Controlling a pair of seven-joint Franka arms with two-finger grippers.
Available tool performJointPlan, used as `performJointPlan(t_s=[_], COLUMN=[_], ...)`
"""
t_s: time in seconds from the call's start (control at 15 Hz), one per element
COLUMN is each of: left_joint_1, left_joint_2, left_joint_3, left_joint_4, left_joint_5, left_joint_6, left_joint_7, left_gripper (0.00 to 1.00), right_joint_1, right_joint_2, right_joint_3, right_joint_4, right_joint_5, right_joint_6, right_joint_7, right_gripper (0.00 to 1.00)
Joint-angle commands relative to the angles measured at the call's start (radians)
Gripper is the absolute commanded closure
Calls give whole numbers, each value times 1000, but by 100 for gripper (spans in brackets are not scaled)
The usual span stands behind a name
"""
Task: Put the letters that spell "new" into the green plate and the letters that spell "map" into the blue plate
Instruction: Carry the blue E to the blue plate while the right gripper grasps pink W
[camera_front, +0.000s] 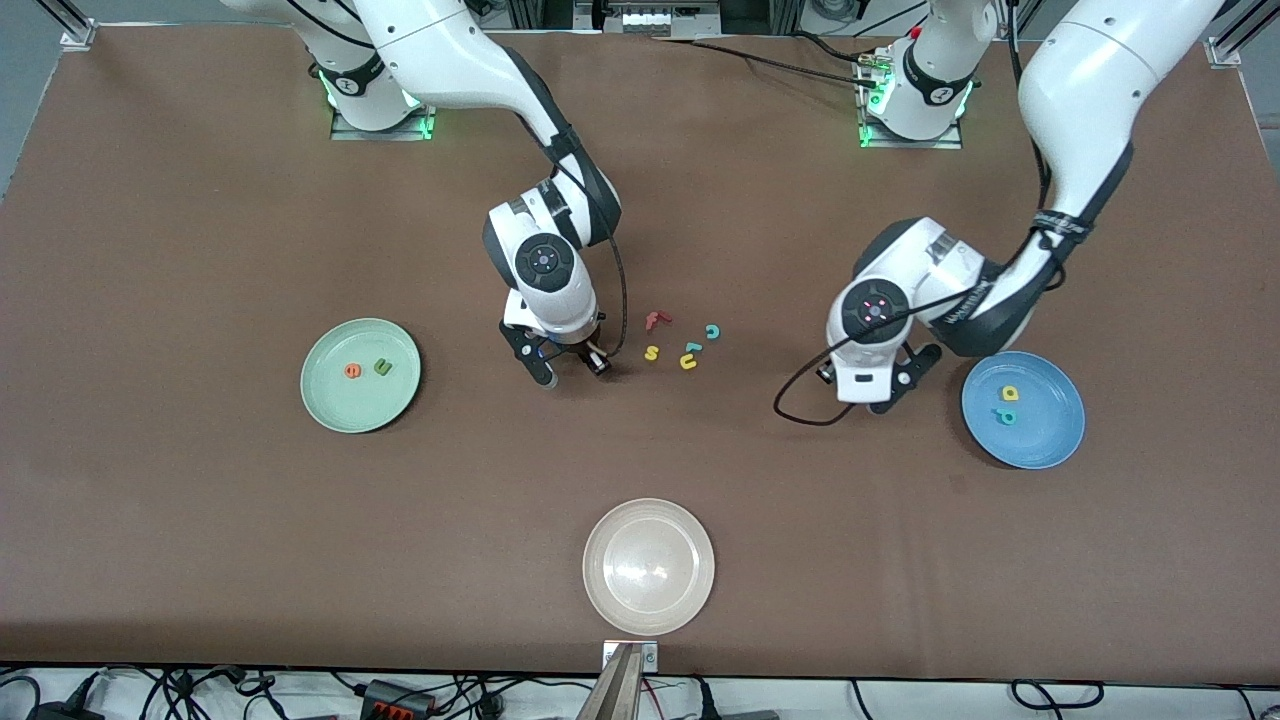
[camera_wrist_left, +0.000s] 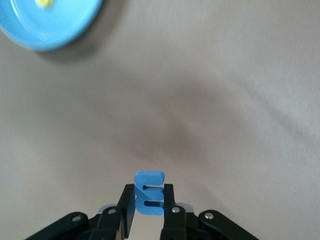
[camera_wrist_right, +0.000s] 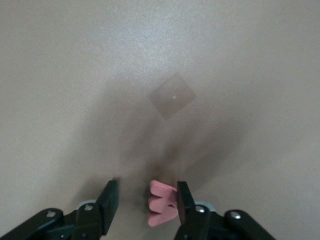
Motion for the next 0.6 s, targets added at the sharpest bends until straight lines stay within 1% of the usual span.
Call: performJointPlan(t_s=[0.0, 0.2, 0.53], left_joint_1=[82, 165, 338], left_joint_2=[-7, -7, -2], left_joint_3=[-1, -1, -1], left_joint_4=[17, 16, 16], left_joint_5=[26, 73, 103], left_joint_6=[-31, -30, 1], left_joint_7=[231, 429, 896], left_gripper=[86, 86, 85], right_joint_1=[9, 9, 8], right_joint_2=[-2, 7, 32], right_joint_3=[-14, -11, -11], right_joint_4=[74, 76, 74], right_joint_5=[5, 7, 8], right_joint_6=[-125, -130, -123], right_joint_7=[12, 17, 15], right_gripper=[43, 43, 43])
